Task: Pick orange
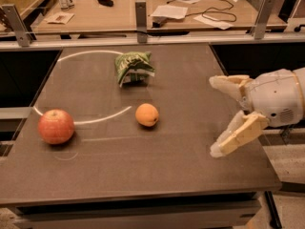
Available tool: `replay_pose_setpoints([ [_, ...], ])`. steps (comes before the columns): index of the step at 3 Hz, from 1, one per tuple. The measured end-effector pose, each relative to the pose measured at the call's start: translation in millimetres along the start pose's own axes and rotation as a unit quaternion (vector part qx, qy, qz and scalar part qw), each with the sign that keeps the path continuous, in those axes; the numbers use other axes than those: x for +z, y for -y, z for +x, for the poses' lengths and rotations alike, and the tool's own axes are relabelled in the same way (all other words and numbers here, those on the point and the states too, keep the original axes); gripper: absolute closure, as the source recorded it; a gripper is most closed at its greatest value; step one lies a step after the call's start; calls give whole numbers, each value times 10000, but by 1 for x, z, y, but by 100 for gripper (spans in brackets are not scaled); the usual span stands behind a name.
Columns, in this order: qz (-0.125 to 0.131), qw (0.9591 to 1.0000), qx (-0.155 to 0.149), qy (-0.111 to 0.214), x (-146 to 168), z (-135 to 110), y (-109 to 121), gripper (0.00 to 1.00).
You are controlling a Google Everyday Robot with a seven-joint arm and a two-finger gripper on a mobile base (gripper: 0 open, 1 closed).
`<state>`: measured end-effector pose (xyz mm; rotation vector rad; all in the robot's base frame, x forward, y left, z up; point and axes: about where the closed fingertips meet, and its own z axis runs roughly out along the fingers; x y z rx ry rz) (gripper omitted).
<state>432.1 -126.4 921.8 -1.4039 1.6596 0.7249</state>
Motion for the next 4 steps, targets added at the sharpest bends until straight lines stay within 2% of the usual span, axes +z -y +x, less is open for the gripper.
replay_pose_setpoints([
  [1, -192, 9995, 69, 251, 37, 5, 13, 0],
  [2, -340, 9982, -15, 490, 61, 2, 26, 0],
  [4, -618, 9964, -231, 533, 107, -9, 33, 0],
])
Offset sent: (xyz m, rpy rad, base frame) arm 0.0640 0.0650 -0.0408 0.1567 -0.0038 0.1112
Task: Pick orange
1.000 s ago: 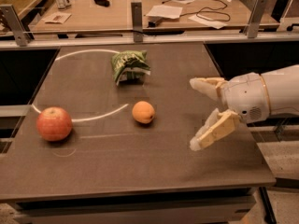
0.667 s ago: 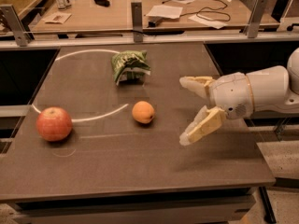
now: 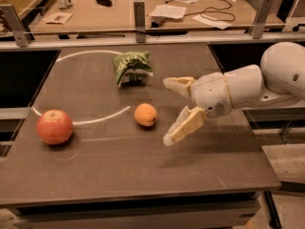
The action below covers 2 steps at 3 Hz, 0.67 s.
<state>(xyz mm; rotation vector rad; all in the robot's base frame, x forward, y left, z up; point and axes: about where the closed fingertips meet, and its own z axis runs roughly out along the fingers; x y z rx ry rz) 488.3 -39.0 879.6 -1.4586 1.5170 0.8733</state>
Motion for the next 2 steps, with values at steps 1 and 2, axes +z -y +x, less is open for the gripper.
replay_pose_setpoints([
  [1, -115, 9999, 7, -7, 16, 4, 5, 0],
  [2, -186, 9998, 84, -54, 24, 15, 13, 0],
])
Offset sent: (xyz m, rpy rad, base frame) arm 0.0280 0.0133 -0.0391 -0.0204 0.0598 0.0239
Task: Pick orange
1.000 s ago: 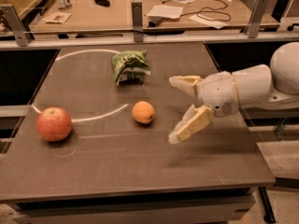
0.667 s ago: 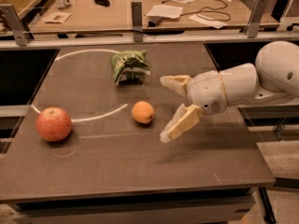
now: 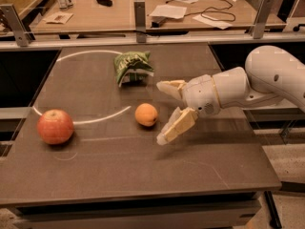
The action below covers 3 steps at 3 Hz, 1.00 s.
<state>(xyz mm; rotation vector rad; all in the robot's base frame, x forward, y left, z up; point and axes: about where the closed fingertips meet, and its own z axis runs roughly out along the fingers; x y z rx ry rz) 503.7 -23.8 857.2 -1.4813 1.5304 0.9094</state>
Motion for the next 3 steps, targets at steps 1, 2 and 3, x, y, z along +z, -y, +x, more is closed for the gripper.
replay_pose_setpoints([
  [1, -86, 9999, 69, -32, 9, 8, 2, 0],
  [2, -192, 9998, 49, -20, 20, 6, 3, 0],
  [3, -199, 9998, 46, -18, 20, 6, 3, 0],
])
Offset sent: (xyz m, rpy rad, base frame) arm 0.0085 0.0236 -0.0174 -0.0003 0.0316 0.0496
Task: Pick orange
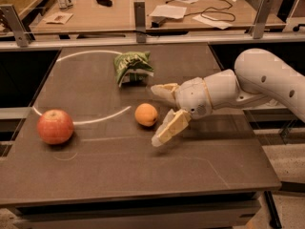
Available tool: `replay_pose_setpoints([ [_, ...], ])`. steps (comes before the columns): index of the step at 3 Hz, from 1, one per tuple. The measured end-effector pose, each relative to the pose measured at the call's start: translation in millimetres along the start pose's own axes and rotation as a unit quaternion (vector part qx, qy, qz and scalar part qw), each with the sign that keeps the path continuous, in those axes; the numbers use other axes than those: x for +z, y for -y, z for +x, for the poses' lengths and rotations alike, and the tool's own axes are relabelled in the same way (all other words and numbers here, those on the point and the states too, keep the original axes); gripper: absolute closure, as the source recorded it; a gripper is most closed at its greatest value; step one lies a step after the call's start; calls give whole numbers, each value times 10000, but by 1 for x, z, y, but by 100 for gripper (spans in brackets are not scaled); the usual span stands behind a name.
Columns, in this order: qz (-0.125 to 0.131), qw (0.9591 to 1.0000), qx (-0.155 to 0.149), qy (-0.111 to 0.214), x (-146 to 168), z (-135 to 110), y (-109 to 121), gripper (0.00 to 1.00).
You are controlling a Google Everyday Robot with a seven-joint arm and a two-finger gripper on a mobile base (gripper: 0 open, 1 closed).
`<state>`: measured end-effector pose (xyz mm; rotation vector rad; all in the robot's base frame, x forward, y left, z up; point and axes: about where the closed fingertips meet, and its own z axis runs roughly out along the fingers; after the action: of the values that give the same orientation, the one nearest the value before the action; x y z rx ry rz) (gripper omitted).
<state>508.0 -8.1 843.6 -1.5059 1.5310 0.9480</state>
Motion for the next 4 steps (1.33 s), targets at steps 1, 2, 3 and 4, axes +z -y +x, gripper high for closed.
replay_pose_setpoints([
  [1, -111, 9999, -43, 27, 9, -3, -2, 15],
  [2, -168, 9998, -47, 29, 11, -1, -3, 38],
  [3, -242, 9997, -56, -26, 16, 1, -6, 62],
  [4, -269, 9996, 25, -106, 13, 6, -10, 86],
])
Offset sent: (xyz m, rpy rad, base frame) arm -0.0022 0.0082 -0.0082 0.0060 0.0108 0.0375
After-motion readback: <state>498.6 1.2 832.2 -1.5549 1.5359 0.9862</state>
